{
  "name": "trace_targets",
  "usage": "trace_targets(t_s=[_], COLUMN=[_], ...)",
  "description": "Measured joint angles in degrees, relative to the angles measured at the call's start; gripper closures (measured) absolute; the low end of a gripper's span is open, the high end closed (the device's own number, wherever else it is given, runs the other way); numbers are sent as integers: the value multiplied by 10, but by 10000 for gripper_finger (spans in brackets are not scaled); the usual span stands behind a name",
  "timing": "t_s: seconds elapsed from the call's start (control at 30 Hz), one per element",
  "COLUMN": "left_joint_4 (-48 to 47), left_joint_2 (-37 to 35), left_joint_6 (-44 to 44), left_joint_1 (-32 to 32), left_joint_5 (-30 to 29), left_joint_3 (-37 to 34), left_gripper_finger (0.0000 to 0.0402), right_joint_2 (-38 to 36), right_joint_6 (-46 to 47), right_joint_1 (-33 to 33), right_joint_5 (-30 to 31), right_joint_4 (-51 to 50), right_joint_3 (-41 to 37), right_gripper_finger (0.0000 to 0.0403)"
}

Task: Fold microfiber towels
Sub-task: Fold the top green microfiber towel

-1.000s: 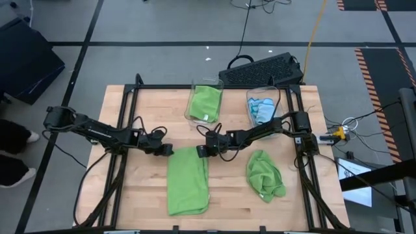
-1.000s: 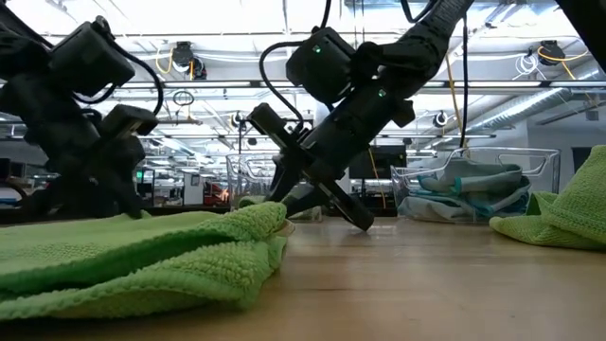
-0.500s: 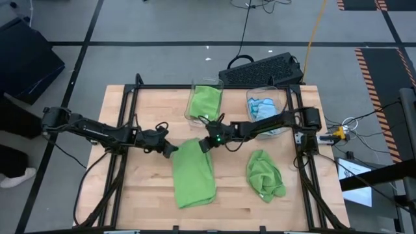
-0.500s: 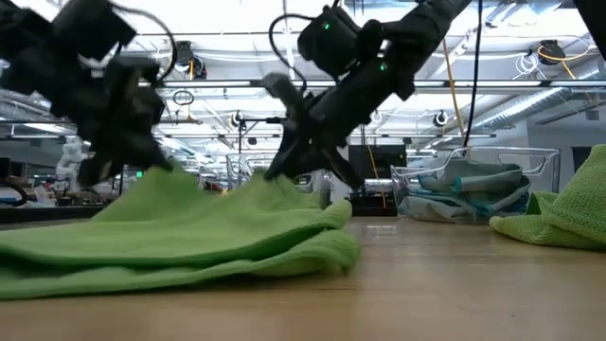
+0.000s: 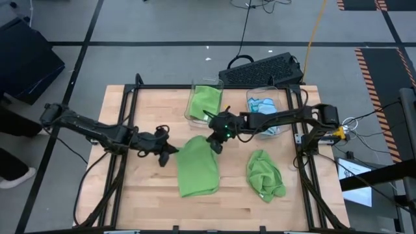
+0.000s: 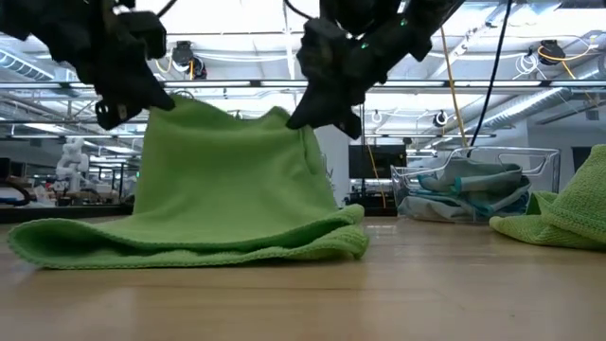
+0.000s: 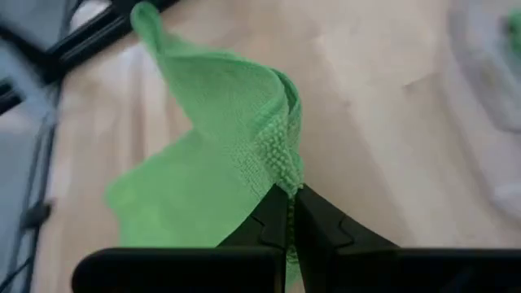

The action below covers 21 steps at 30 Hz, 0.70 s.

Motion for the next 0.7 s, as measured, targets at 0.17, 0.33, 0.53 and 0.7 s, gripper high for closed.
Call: trace_targets(t_s=[0.17, 0.33, 0.53, 0.7], left_joint_4=[2, 10, 79, 155], left_joint_2=[8, 43, 113, 182], left_joint_6=[-12, -29, -47, -63], left_joint_1=[-67, -132, -180, -193], left_joint_5=[1, -1, -25, -27], left_joint_3=[6, 6, 6, 6], left_gripper_finger=[399, 400, 400, 397], right_joint_2=[-12, -12, -12, -12], right_joint_6=[-16, 15, 68, 89], right_joint_1=[28, 74, 120, 137], right_joint_5=[-47, -57, -54, -51], right_joint_4=[-7, 11, 72, 114], right_joint_3=[-3, -26, -73, -119], right_gripper_finger=[397, 397, 397, 397])
